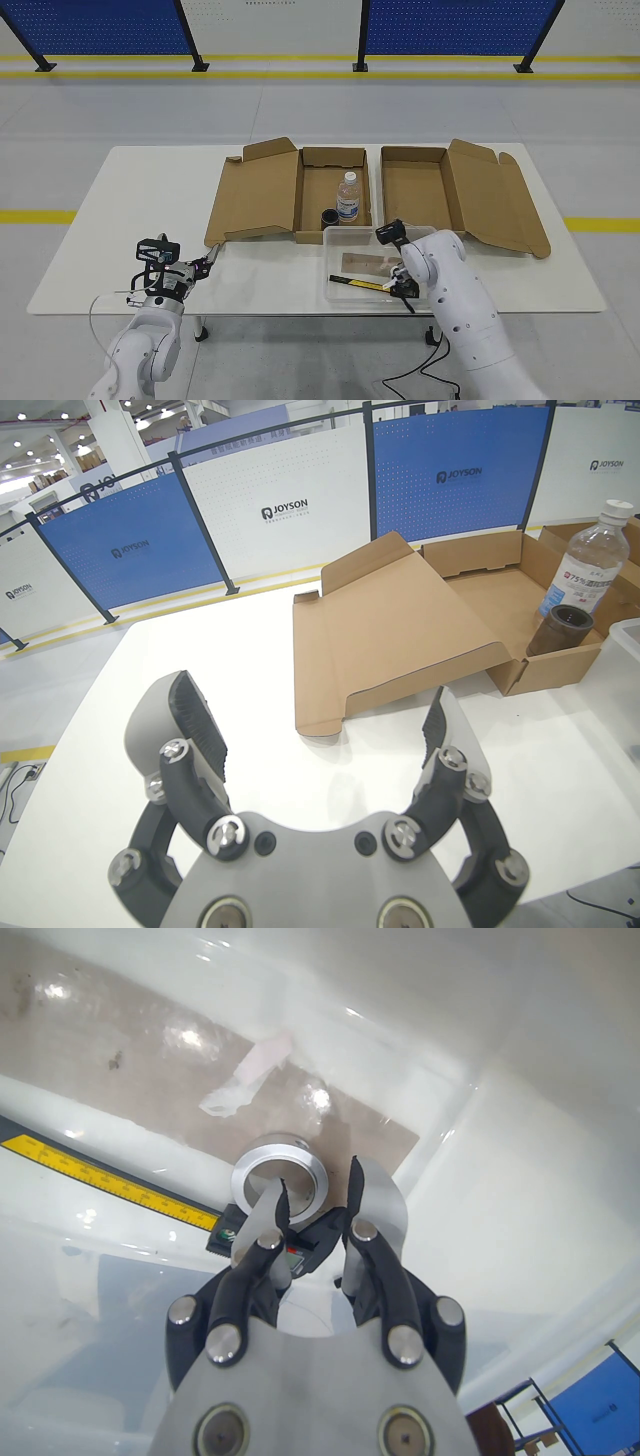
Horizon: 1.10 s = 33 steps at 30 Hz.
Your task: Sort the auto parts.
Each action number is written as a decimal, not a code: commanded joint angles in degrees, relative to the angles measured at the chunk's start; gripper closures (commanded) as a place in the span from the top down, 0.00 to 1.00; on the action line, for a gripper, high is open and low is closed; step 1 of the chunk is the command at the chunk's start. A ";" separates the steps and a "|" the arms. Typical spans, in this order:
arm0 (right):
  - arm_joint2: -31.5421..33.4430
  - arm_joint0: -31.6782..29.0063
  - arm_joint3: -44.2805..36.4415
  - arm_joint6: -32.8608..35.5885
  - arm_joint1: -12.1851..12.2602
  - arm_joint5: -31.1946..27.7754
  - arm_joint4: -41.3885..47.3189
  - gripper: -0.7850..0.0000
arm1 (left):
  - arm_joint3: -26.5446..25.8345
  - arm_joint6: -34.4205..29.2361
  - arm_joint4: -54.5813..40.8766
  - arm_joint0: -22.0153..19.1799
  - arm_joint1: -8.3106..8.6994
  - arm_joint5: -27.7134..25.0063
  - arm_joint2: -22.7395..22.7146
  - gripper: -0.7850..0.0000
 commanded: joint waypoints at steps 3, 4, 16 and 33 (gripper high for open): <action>0.19 0.35 0.78 -0.21 0.09 -0.10 -0.11 0.29 | 0.00 0.00 0.00 0.00 0.00 0.00 0.00 1.00; 0.13 0.40 1.01 -0.25 0.09 -0.16 -0.13 0.27 | 0.00 0.00 0.00 0.00 0.00 0.00 0.00 1.00; -1.46 1.91 3.96 -1.16 -0.20 -0.29 0.43 0.00 | 0.00 0.00 0.00 0.00 0.00 0.00 0.00 1.00; 4.32 -3.51 -15.23 -6.08 -0.17 3.13 19.06 0.00 | 0.00 0.00 0.00 0.00 0.00 0.00 0.00 1.00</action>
